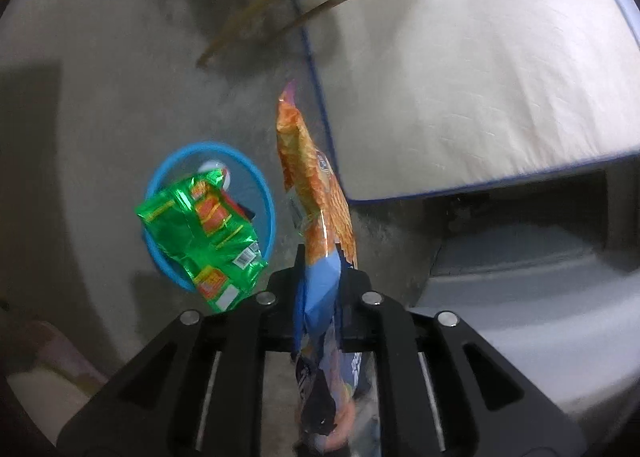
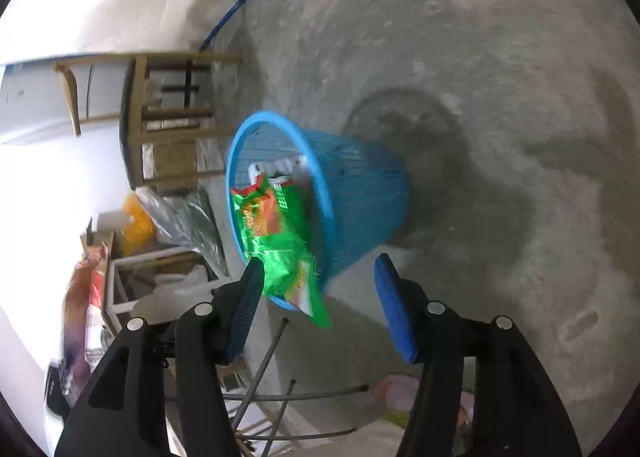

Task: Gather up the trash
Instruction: 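Carry both bags to the blue wastebasket and release them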

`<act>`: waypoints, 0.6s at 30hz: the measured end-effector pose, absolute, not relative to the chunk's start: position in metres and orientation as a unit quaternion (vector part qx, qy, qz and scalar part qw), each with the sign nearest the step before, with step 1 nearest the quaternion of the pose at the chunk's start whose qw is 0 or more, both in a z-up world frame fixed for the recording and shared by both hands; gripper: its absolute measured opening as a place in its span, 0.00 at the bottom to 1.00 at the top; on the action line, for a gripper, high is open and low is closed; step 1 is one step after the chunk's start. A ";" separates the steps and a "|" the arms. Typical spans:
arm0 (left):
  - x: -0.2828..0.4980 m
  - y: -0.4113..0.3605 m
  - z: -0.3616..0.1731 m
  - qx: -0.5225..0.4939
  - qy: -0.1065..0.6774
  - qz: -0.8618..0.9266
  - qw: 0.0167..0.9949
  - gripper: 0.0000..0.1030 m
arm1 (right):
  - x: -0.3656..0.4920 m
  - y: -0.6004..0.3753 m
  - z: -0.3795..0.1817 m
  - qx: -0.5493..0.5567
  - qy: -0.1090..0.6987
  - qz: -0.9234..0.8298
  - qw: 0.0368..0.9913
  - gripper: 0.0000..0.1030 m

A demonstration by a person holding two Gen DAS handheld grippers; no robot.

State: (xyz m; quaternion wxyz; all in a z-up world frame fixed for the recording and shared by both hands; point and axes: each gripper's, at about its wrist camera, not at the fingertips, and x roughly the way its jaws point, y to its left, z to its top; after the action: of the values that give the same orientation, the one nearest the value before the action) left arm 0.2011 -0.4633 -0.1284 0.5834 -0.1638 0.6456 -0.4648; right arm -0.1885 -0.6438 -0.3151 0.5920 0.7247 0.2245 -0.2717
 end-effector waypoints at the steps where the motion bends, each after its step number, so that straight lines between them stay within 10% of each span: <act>1: 0.201 -0.475 -0.143 -0.148 0.656 -0.451 0.587 0.44 | -0.202 -0.638 -0.314 0.727 0.224 -0.277 0.587 0.55; 7: 0.186 -0.481 -0.226 -0.112 0.749 -0.301 0.580 0.55 | -0.260 -0.614 -0.314 0.731 0.232 -0.299 0.568 0.55; 18: 0.174 -0.404 -0.082 -0.103 0.634 -0.364 0.675 0.56 | -0.218 -0.610 -0.244 0.634 0.283 -0.292 0.657 0.55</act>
State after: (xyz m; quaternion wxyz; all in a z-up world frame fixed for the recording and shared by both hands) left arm 0.1739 -0.4041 -0.0822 0.6748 -0.1034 0.6338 -0.3636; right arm -0.2178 -0.6099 -0.2438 0.6571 0.6345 0.2834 -0.2922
